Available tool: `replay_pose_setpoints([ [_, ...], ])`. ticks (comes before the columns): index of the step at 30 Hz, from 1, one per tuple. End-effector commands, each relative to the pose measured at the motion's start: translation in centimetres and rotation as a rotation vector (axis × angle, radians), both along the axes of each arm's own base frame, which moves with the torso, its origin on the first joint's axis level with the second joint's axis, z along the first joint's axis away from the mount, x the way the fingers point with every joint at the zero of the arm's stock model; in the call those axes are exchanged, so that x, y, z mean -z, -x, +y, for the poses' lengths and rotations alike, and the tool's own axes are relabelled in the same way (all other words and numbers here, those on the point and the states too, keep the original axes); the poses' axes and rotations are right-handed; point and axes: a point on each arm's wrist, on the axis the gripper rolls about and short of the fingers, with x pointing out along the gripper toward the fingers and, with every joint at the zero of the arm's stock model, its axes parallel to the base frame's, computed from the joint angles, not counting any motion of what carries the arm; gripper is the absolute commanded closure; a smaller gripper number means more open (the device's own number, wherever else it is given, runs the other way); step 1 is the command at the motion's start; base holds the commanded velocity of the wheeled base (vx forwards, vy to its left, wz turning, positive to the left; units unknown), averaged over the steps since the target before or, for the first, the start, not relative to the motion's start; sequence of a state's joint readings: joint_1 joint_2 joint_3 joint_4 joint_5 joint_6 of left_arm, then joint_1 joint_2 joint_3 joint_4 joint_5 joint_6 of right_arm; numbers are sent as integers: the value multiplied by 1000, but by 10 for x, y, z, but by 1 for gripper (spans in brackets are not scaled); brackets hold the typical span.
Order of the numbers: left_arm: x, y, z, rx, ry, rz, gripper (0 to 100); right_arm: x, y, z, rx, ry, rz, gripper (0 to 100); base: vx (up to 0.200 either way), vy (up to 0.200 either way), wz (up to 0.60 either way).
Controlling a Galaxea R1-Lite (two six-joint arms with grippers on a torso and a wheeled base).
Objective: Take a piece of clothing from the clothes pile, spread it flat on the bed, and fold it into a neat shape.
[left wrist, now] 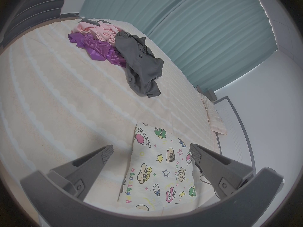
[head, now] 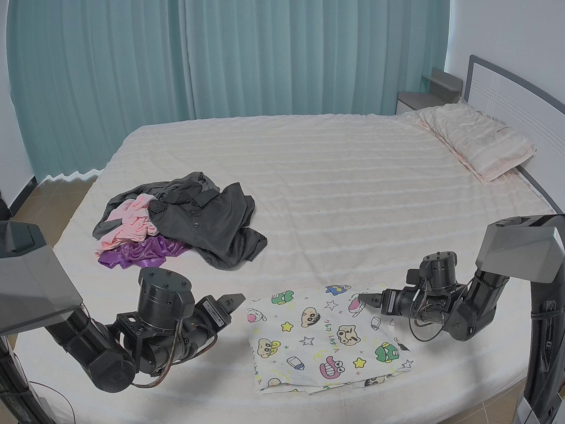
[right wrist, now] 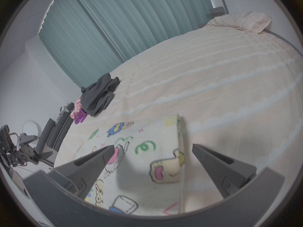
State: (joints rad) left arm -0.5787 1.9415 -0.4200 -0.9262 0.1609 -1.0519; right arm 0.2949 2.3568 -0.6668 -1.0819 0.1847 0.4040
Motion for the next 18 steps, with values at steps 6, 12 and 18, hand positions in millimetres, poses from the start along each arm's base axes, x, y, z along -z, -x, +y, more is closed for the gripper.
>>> replay_pose_setpoints([
  [6, 0, 0, 0, -2, 1, 0, 0, -2, -17, 6, 16, -36, -22, 0, 0, 0, 0],
  [12, 0, -2, 2, -9, 2, -1, 0, -3, -18, 6, 19, -30, 9, 100, 0, 0, 0],
  [18, 1, -2, 2, -9, 1, 2, 0, -5, -20, 2, 49, -52, 5, 100, 0, 0, 0],
])
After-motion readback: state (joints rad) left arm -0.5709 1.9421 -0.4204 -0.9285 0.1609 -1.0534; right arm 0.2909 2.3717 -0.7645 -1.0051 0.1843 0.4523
